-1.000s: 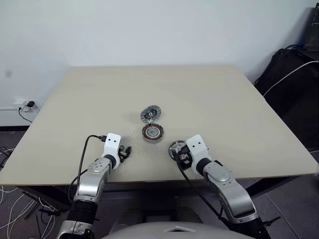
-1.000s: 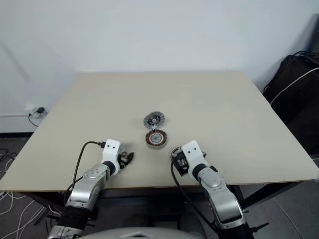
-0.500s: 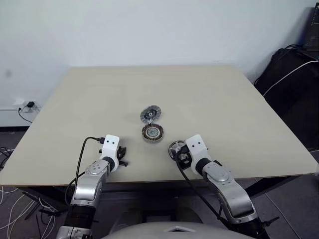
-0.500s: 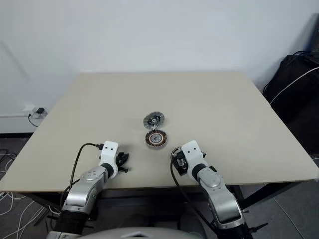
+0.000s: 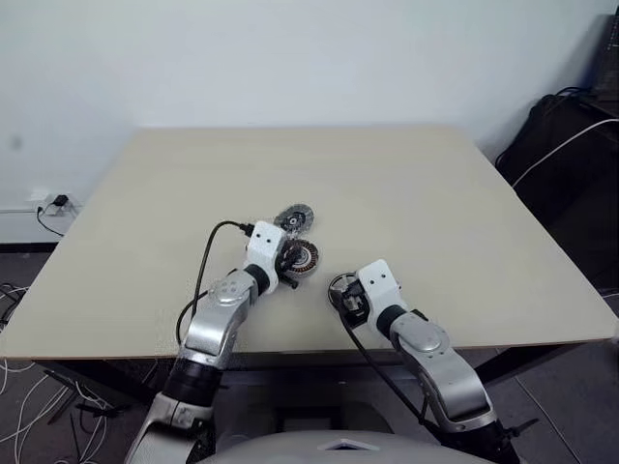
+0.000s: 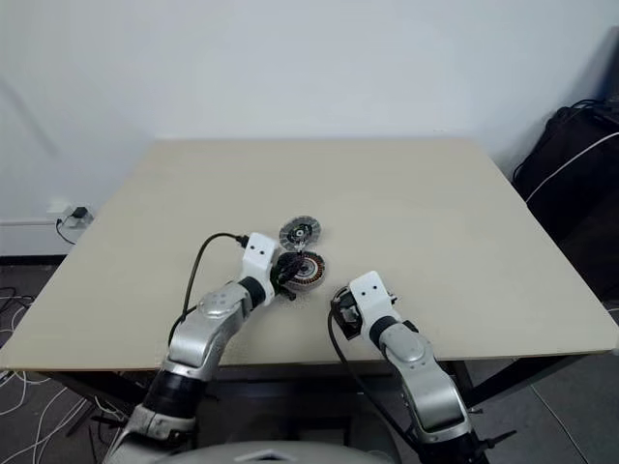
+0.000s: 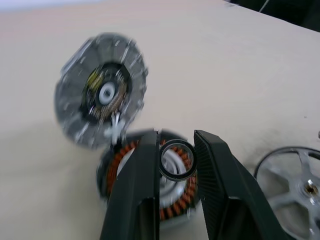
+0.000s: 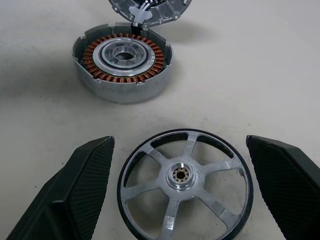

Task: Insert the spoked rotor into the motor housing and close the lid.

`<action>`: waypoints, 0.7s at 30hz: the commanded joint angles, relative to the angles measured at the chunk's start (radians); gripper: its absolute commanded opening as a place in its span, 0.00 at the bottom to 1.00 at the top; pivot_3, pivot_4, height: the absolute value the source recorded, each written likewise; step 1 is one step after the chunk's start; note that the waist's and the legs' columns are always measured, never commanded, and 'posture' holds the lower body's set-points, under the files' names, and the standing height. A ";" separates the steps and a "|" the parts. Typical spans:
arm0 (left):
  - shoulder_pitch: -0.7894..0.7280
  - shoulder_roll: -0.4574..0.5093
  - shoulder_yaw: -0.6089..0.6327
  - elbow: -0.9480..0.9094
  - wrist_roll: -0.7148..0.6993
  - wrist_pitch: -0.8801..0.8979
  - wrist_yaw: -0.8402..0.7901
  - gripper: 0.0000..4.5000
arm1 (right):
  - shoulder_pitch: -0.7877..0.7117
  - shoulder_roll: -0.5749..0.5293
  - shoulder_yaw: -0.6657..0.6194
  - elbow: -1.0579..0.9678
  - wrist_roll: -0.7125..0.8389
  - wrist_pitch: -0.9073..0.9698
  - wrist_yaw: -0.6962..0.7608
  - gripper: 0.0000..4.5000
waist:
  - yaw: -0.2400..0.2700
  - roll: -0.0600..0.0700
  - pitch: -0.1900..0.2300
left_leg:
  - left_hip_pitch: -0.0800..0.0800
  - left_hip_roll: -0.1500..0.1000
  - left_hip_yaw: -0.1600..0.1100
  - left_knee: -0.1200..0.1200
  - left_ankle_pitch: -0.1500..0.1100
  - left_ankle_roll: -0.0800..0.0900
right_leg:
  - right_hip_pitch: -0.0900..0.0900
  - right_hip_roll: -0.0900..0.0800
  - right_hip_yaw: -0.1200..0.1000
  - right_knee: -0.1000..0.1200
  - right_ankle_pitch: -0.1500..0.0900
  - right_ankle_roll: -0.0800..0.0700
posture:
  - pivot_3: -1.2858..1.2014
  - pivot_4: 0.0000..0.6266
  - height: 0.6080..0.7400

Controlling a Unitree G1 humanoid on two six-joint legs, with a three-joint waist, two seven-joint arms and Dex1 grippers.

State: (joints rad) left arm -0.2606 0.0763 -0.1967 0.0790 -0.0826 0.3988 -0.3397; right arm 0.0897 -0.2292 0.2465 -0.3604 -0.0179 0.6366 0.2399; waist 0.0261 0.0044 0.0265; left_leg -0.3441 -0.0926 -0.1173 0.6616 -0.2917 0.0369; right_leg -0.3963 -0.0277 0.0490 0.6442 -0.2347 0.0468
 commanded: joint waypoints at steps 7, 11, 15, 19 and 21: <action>-0.165 -0.057 0.022 0.299 0.035 -0.132 0.043 0.15 | -0.003 0.012 -0.019 -0.039 -0.007 -0.028 -0.019 1.00 | 0.002 -0.001 0.001 | -0.001 0.000 0.000 0.000 0.001 0.000 | 0.000 0.000 0.000 0.000 0.000 0.000 | 0.52 0.00 1.00; -0.203 -0.071 0.023 0.409 0.048 -0.165 0.050 0.15 | 0.001 0.014 -0.023 -0.043 -0.008 -0.028 -0.023 1.00 | 0.002 -0.001 0.001 | -0.001 0.000 0.000 0.000 0.001 0.000 | -0.001 0.000 0.000 -0.001 0.000 0.000 | 0.52 0.00 1.00; -0.226 -0.083 0.030 0.491 0.054 -0.183 0.061 0.15 | 0.002 0.015 -0.023 -0.046 -0.009 -0.028 -0.027 1.00 | 0.001 -0.001 0.001 | -0.002 0.000 0.000 0.000 0.001 0.000 | -0.001 0.000 0.000 0.000 0.000 0.000 | 0.52 0.00 1.00; -0.230 -0.085 0.032 0.534 0.065 -0.187 0.077 0.15 | 0.004 0.016 -0.022 -0.048 -0.009 -0.028 -0.029 1.00 | 0.002 -0.001 0.001 | -0.002 0.000 0.000 0.000 0.001 0.001 | -0.001 0.000 0.000 0.000 0.000 0.000 | 0.52 0.00 1.00; -0.227 -0.089 0.043 0.542 0.059 -0.188 0.072 0.15 | 0.004 0.016 -0.022 -0.049 -0.009 -0.028 -0.030 1.00 | 0.002 -0.001 0.001 | -0.002 0.000 0.000 0.000 0.001 0.001 | -0.001 0.000 0.000 0.000 0.000 0.000 | 0.52 0.00 1.00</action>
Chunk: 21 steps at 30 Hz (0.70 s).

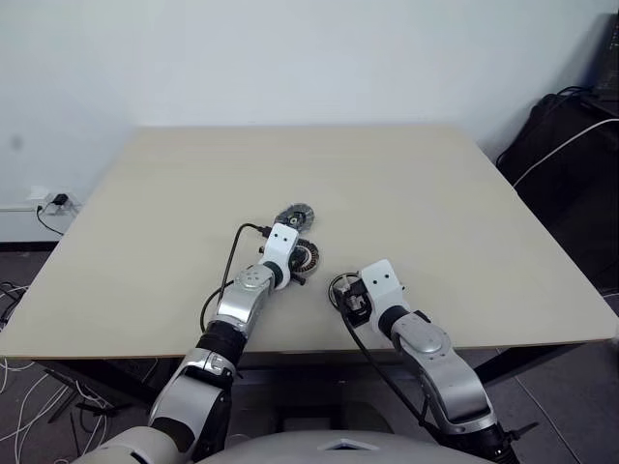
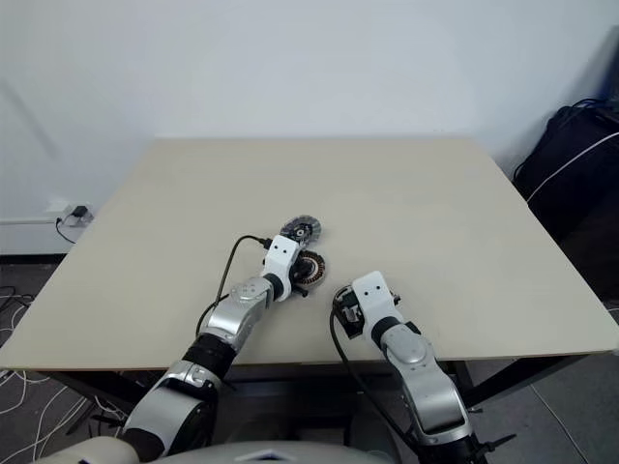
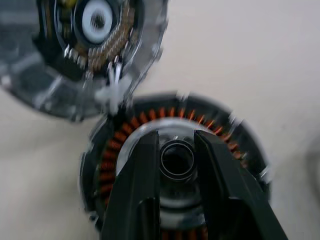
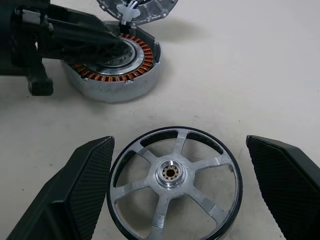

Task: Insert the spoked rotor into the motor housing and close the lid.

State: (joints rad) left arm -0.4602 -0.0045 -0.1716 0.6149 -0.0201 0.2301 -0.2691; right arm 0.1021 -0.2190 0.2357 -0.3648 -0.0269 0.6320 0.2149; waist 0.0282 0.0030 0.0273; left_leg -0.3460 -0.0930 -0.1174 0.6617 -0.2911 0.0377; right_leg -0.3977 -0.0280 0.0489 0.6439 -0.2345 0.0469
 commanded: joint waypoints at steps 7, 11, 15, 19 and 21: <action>0.002 -0.014 0.048 -0.074 -0.030 -0.041 -0.024 0.68 | -0.011 0.004 -0.010 -0.042 0.002 -0.026 0.000 1.00 | -0.001 0.000 0.000 | 0.000 0.000 0.000 0.000 -0.001 0.001 | 0.000 0.000 0.000 0.000 0.000 0.000 | 0.52 0.00 1.00; 0.055 -0.013 0.065 -0.213 -0.078 -0.020 -0.064 0.64 | -0.013 0.004 -0.008 -0.041 0.003 -0.026 0.004 1.00 | -0.001 0.000 0.000 | -0.001 0.000 0.000 0.000 0.000 -0.001 | 0.000 0.000 0.000 0.000 0.003 -0.004 | 0.52 0.00 1.00; 0.121 0.014 0.054 -0.333 -0.073 0.015 -0.064 0.37 | -0.021 0.007 -0.006 -0.035 0.006 -0.029 0.009 1.00 | -0.003 0.000 0.000 | 0.000 0.000 0.000 0.000 0.000 0.000 | 0.000 0.000 0.000 0.000 0.003 -0.005 | 0.52 0.00 1.00; 0.202 0.052 0.048 -0.446 -0.060 0.028 -0.054 0.07 | -0.040 0.020 -0.003 -0.023 0.019 -0.029 0.018 0.91 | -0.009 0.000 0.000 | 0.000 0.000 0.000 0.000 0.000 -0.001 | 0.000 0.000 0.000 0.000 0.003 -0.005 | 0.52 0.00 1.00; 0.256 0.075 0.049 -0.510 -0.063 0.026 -0.059 0.00 | -0.065 0.031 0.005 -0.008 0.023 -0.024 0.025 0.79 | -0.010 0.000 0.000 | 0.000 0.000 0.000 0.000 0.000 0.000 | 0.000 0.001 0.000 0.001 0.003 -0.005 | 0.52 0.00 1.00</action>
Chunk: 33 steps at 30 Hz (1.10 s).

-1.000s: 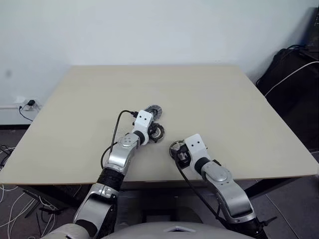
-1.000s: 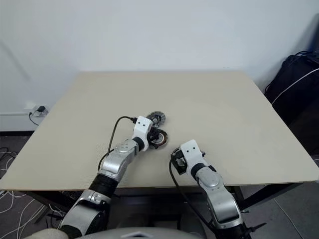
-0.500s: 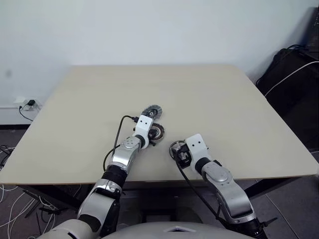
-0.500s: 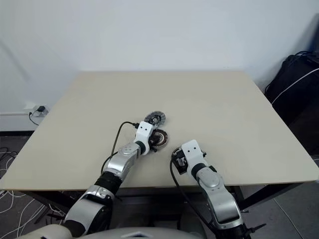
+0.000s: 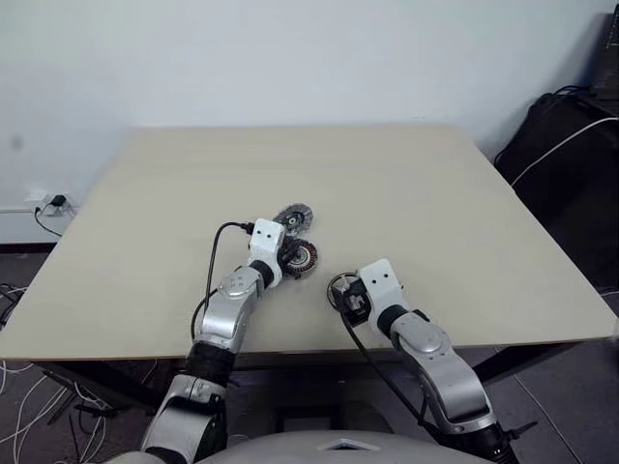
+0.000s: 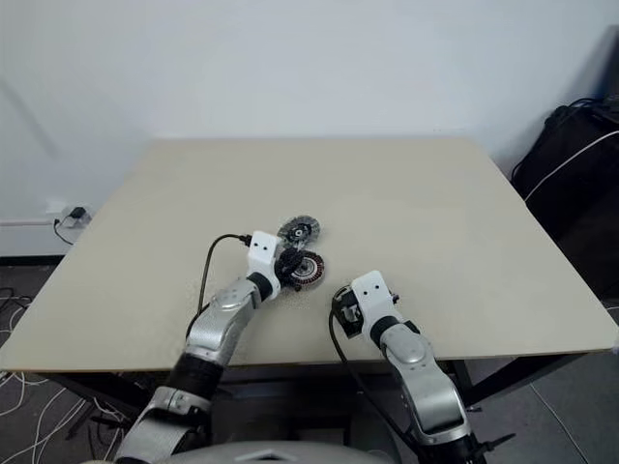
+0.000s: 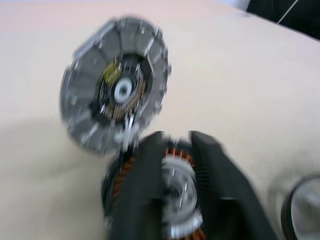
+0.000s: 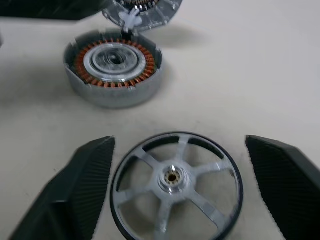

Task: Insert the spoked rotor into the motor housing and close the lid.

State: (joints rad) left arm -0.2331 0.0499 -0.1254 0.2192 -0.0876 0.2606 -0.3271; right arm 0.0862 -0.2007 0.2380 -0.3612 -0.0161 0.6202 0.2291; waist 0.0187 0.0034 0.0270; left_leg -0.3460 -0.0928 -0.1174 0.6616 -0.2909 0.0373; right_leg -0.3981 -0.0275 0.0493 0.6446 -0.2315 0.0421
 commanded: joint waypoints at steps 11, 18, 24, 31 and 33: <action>0.270 0.099 -0.043 -0.290 0.036 -0.137 -0.032 0.00 | -0.294 0.068 0.074 0.216 -0.045 0.012 0.010 0.01 | 0.002 0.000 0.000 | 0.002 0.000 0.000 0.000 0.000 0.001 | 0.001 0.000 -0.001 0.000 0.001 -0.001 | 0.52 0.00 1.00; 0.381 0.104 -0.086 -0.366 0.018 -0.115 -0.053 0.00 | -0.443 0.134 0.085 0.432 -0.061 -0.018 0.003 0.01 | -0.005 0.002 -0.001 | 0.002 0.000 0.001 -0.001 -0.001 0.002 | 0.001 0.000 -0.001 0.000 0.001 -0.002 | 0.52 0.00 1.00; 0.419 0.109 -0.104 -0.381 0.042 -0.117 -0.037 0.00 | -0.524 0.171 0.081 0.601 -0.072 -0.090 -0.001 0.01 | -0.007 0.003 -0.001 | 0.003 0.000 0.001 -0.001 -0.001 0.002 | 0.000 0.001 -0.002 0.000 0.001 -0.002 | 0.52 0.00 1.00; 0.425 0.117 -0.104 -0.385 0.048 -0.118 -0.038 0.00 | -0.586 0.195 0.073 0.738 -0.082 -0.147 0.000 0.01 | -0.009 0.005 -0.002 | 0.003 0.000 0.001 -0.002 -0.001 0.001 | 0.000 0.001 -0.002 0.001 0.002 -0.004 | 0.52 0.00 1.00; 0.424 0.115 -0.103 -0.383 0.046 -0.118 -0.039 0.00 | -0.596 0.198 0.074 0.766 -0.086 -0.160 0.005 0.01 | -0.011 0.005 -0.002 | 0.003 0.000 0.001 -0.002 0.000 0.001 | 0.000 0.001 -0.002 0.001 0.002 -0.004 | 0.52 0.00 1.00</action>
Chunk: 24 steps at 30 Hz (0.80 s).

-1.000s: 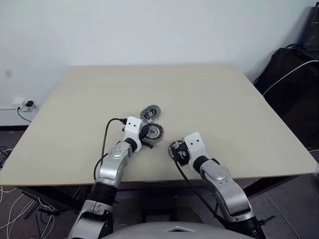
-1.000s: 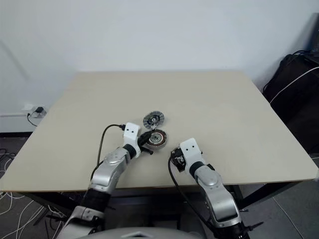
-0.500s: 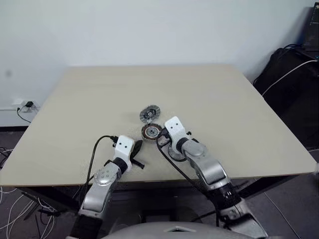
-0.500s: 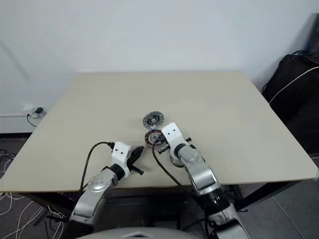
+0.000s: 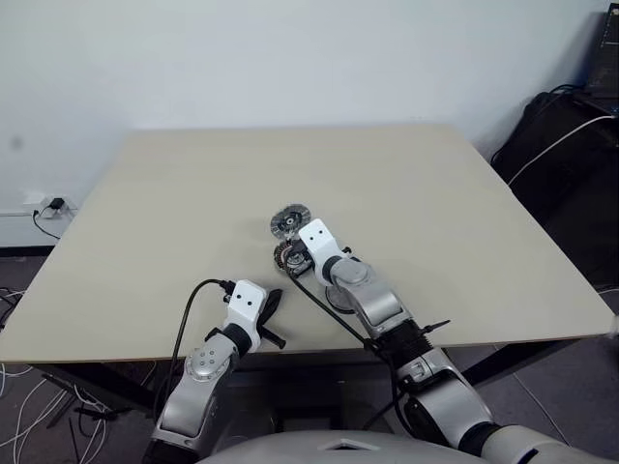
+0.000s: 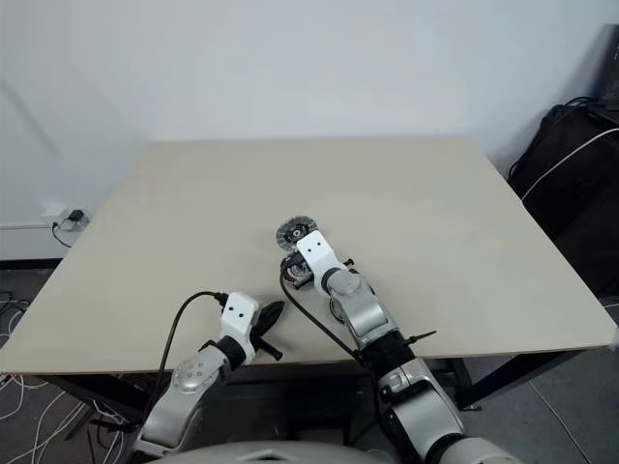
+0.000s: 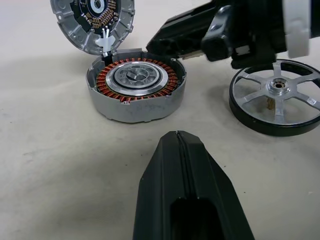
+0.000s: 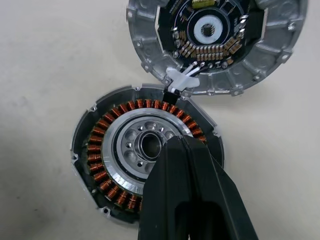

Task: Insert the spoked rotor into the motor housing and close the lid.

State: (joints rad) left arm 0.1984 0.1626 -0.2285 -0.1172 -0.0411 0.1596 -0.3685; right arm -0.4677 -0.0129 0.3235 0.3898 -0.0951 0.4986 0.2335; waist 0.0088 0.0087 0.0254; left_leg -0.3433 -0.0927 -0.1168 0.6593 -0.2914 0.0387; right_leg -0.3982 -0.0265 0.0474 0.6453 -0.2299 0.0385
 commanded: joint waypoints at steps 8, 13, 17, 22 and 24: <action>-0.010 -0.003 0.003 -0.043 -0.019 -0.017 -0.008 0.00 | -0.072 0.023 -0.016 0.094 -0.016 -0.080 0.008 0.01 | -0.016 0.001 0.000 | 0.000 0.000 0.000 0.000 0.000 0.000 | 0.000 0.000 0.000 0.000 0.000 0.000 | 0.52 0.00 1.00; -0.012 -0.005 0.003 -0.042 -0.021 -0.017 -0.007 0.00 | -0.089 0.033 -0.021 0.137 -0.016 -0.106 0.015 0.01 | -0.022 0.001 0.000 | 0.000 0.000 0.000 0.000 0.000 0.000 | 0.000 0.000 0.000 0.000 0.000 0.000 | 0.52 0.00 1.00; -0.013 -0.007 0.004 -0.040 -0.024 -0.016 -0.007 0.00 | -0.098 0.043 -0.017 0.162 -0.013 -0.134 0.031 0.01 | -0.022 0.002 0.000 | 0.000 0.000 0.000 -0.001 0.000 0.000 | 0.000 0.000 0.000 0.001 0.000 0.000 | 0.52 0.00 1.00; -0.014 -0.007 0.002 -0.038 -0.028 -0.016 -0.007 0.00 | -0.097 0.055 -0.009 0.175 -0.012 -0.163 0.068 0.01 | -0.022 0.002 0.000 | 0.000 0.000 0.000 -0.001 0.000 0.000 | 0.000 0.000 0.000 0.001 0.000 0.000 | 0.52 0.00 1.00; -0.014 -0.006 0.003 -0.038 -0.028 -0.017 -0.007 0.00 | -0.097 0.058 -0.007 0.182 -0.016 -0.168 0.077 0.01 | -0.022 0.002 0.000 | 0.000 0.000 0.000 -0.001 0.000 0.000 | 0.000 0.000 0.000 0.001 0.000 0.000 | 0.52 0.00 1.00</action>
State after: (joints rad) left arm 0.1980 0.1591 -0.2271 -0.1172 -0.0606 0.1595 -0.3722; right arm -0.5356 0.0382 0.3177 0.5813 -0.1111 0.3562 0.3027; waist -0.0135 0.0106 0.0249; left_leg -0.3430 -0.0927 -0.1169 0.6585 -0.2912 0.0384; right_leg -0.3986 -0.0263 0.0475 0.6460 -0.2298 0.0381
